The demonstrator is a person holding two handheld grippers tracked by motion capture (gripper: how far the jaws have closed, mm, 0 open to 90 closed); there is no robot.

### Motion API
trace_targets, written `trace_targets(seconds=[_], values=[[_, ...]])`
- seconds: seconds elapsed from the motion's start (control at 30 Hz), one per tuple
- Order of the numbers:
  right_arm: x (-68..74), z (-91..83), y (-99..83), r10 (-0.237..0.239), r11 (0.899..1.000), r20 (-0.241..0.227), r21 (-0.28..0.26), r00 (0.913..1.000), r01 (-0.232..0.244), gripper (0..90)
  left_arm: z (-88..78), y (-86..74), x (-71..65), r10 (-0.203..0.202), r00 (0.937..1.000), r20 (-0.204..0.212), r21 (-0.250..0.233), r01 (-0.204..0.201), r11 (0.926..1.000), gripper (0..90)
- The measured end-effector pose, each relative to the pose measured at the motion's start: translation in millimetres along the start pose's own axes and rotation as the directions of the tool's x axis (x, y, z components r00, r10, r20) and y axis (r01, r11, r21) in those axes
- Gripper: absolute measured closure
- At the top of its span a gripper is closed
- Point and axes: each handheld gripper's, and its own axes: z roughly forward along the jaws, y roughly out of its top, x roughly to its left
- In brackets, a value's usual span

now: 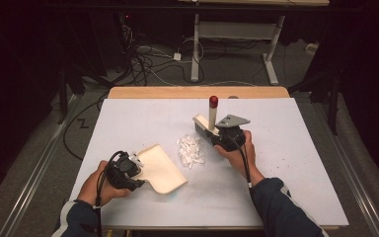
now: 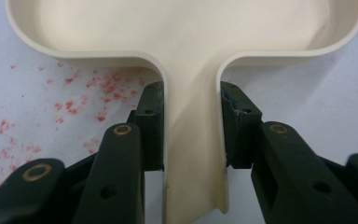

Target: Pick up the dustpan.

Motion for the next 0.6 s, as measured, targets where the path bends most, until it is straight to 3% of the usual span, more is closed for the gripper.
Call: trace_targets(seconds=[0.27,0.43,0.6], values=[[-13.5,-18.6,-2.1,0.011,1.0,0.016,-0.005,0.9998,-0.011,67.6,1.8,-2.6,-1.9,-0.011,0.9999,0.001,0.001,0.011,0.9999,63.1],[-19.6,-25.3,-3.1,-0.005,1.0,0.022,-0.006,0.9998,0.005,67.6,2.7,-1.4,-2.4,-0.018,0.9998,0.004,0.011,0.018,0.9998,63.2],[-34.8,-29.2,-8.5,0.04,0.999,0.042,-0.013,0.9983,-0.039,67.7,2.3,-2.9,-3.4,-0.015,0.9999,0.007,0.011,0.015,0.9998,63.2]])
